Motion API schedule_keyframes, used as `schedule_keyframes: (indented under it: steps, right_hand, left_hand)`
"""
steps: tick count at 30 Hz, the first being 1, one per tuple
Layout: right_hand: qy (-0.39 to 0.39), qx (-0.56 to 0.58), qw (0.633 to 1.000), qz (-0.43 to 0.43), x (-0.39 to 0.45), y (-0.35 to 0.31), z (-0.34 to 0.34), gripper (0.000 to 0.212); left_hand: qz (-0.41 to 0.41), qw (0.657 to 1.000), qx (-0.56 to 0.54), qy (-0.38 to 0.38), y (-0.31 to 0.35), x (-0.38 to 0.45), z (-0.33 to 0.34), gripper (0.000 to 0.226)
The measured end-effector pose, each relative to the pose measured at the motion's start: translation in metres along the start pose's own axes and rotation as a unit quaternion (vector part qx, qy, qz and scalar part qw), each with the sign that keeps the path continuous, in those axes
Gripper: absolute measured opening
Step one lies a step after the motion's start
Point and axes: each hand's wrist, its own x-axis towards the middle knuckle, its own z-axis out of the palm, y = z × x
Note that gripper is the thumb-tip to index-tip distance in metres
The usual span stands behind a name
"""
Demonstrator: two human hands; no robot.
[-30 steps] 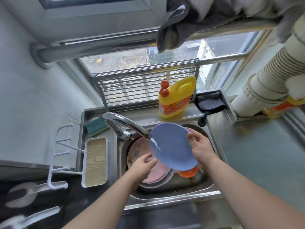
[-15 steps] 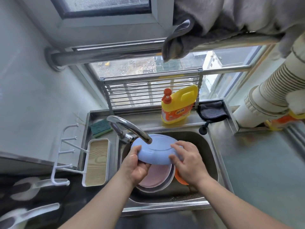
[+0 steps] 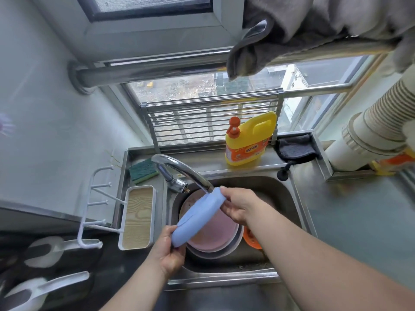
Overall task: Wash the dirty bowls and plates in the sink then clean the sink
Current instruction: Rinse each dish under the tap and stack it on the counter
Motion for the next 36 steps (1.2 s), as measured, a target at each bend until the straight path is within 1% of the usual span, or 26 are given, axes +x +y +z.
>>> schedule_keyframes:
  steps: [3, 5, 7, 10, 11, 13, 16, 18, 19, 21, 23, 24, 25, 26, 28, 30, 31, 33, 34, 35, 36]
  right_hand:
    - [-0.005, -0.021, 0.999, -0.03, -0.002, -0.005, 0.01, 0.023]
    - [-0.011, -0.047, 0.998, -0.039, -0.004, -0.008, 0.001, 0.024]
    - [-0.003, -0.075, 0.996, -0.05, -0.005, -0.011, -0.019, 0.031]
    - [0.028, -0.093, 0.993, -0.062, -0.01, -0.013, -0.064, 0.027]
    - [0.042, -0.092, 0.993, -0.062, -0.012, -0.014, -0.08, 0.027]
    - [0.087, -0.099, 0.989, -0.063, -0.014, -0.013, -0.112, 0.03]
    - [0.138, -0.087, 0.985, -0.054, -0.015, -0.006, -0.145, 0.032]
    - [0.171, -0.08, 0.98, -0.059, -0.013, -0.001, -0.158, 0.036]
    - [0.179, -0.086, 0.978, -0.063, -0.012, 0.002, -0.16, 0.038]
    - [0.18, -0.091, 0.976, -0.077, -0.009, 0.007, -0.155, 0.038]
    - [0.171, -0.076, 0.978, -0.088, -0.009, 0.01, -0.14, 0.038]
    - [0.166, -0.067, 0.979, -0.093, -0.01, 0.009, -0.13, 0.036]
    - [0.159, -0.048, 0.981, -0.098, -0.011, 0.007, -0.12, 0.034]
    - [0.152, -0.025, 0.983, -0.095, -0.011, 0.004, -0.109, 0.031]
    - [0.137, -0.011, 0.987, -0.079, -0.011, -0.004, -0.093, 0.025]
    - [0.113, -0.063, 0.989, -0.076, -0.009, -0.012, -0.079, 0.024]
    - [0.099, -0.09, 0.988, -0.078, -0.009, -0.015, -0.071, 0.021]
    - [0.088, -0.14, 0.982, -0.095, -0.009, -0.018, -0.057, 0.009]
    - [0.094, -0.178, 0.975, -0.097, -0.007, -0.018, -0.052, 0.019]
    - [0.095, -0.224, 0.966, -0.091, -0.01, -0.016, -0.048, 0.022]
    - [0.092, -0.27, 0.955, -0.078, -0.014, -0.013, -0.044, 0.017]
  left_hand:
    - [-0.022, 0.999, 0.011, 0.025, -0.001, 0.009, 0.005, 0.024]
    - [-0.03, 0.999, 0.038, 0.021, -0.003, 0.011, 0.015, 0.025]
    - [-0.024, 0.996, 0.082, 0.004, -0.006, 0.012, 0.029, 0.025]
    - [0.0, 0.989, 0.147, -0.008, -0.012, 0.012, 0.051, 0.021]
    - [0.007, 0.985, 0.175, -0.003, -0.014, 0.012, 0.058, 0.022]
    - [0.003, 0.972, 0.236, -0.004, -0.018, 0.011, 0.071, 0.032]
    - [-0.033, 0.952, 0.302, -0.046, -0.027, 0.013, 0.085, 0.048]
    - [-0.078, 0.95, 0.294, -0.072, -0.031, 0.018, 0.088, 0.053]
    - [-0.1, 0.955, 0.27, -0.079, -0.031, 0.02, 0.088, 0.054]
    - [-0.115, 0.968, 0.207, -0.087, -0.028, 0.022, 0.086, 0.058]
    - [-0.105, 0.98, 0.146, -0.084, -0.025, 0.021, 0.083, 0.061]
    - [-0.091, 0.984, 0.13, -0.083, -0.023, 0.021, 0.081, 0.054]
    - [-0.075, 0.986, 0.123, -0.079, -0.019, 0.022, 0.077, 0.041]
    - [-0.061, 0.988, 0.118, -0.081, -0.015, 0.019, 0.074, 0.036]
    - [-0.056, 0.989, 0.111, -0.076, -0.007, 0.019, 0.061, 0.046]
    - [-0.048, 0.988, 0.13, -0.067, 0.0, 0.016, 0.049, 0.052]
    - [-0.041, 0.985, 0.149, -0.071, 0.003, 0.016, 0.042, 0.059]
    - [-0.028, 0.982, 0.168, -0.076, 0.007, 0.015, 0.032, 0.074]
    - [-0.015, 0.983, 0.168, -0.069, 0.008, 0.017, 0.028, 0.078]
    - [-0.001, 0.985, 0.162, -0.065, 0.008, 0.02, 0.024, 0.079]
    - [0.013, 0.985, 0.158, -0.065, 0.007, 0.019, 0.023, 0.079]
